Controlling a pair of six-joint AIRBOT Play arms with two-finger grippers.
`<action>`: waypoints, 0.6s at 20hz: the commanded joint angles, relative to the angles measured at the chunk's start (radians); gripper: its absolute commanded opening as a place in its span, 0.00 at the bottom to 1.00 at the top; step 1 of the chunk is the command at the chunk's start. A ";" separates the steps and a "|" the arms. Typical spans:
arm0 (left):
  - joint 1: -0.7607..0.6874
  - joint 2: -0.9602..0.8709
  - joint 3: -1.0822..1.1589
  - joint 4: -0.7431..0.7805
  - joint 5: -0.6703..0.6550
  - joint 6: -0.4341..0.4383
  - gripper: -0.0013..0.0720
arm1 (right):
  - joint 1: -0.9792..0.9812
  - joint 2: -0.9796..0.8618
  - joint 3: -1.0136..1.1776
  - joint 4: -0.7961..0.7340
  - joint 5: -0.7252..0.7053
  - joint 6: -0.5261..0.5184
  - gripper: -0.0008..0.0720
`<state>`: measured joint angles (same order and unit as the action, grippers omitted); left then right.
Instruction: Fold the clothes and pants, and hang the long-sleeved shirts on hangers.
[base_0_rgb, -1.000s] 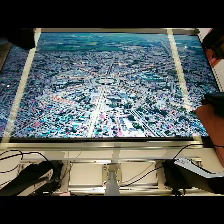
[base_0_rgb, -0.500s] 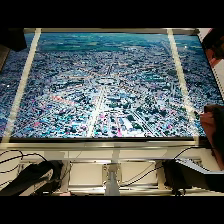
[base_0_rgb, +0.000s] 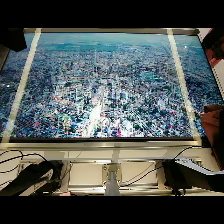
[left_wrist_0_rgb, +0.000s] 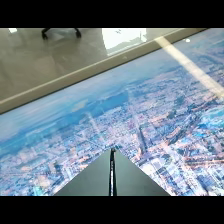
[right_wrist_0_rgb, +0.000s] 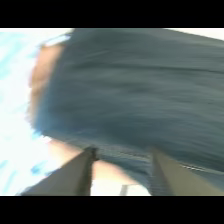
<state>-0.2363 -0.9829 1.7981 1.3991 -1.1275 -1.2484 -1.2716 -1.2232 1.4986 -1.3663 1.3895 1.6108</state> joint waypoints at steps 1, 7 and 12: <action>0.001 0.001 0.000 0.000 0.000 0.000 0.06 | 0.219 -0.018 0.000 0.145 -0.028 -0.134 0.30; 0.001 0.001 0.000 0.000 0.000 0.000 0.06 | 0.804 -0.022 0.000 0.128 -0.019 -0.166 0.22; 0.001 0.001 0.000 0.000 0.000 0.000 0.06 | 1.144 -0.022 0.000 0.069 -0.017 -0.166 0.21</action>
<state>-0.2363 -0.9829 1.7981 1.3991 -1.1278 -1.2484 -0.3191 -1.2453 1.4986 -1.2552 1.3705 1.4506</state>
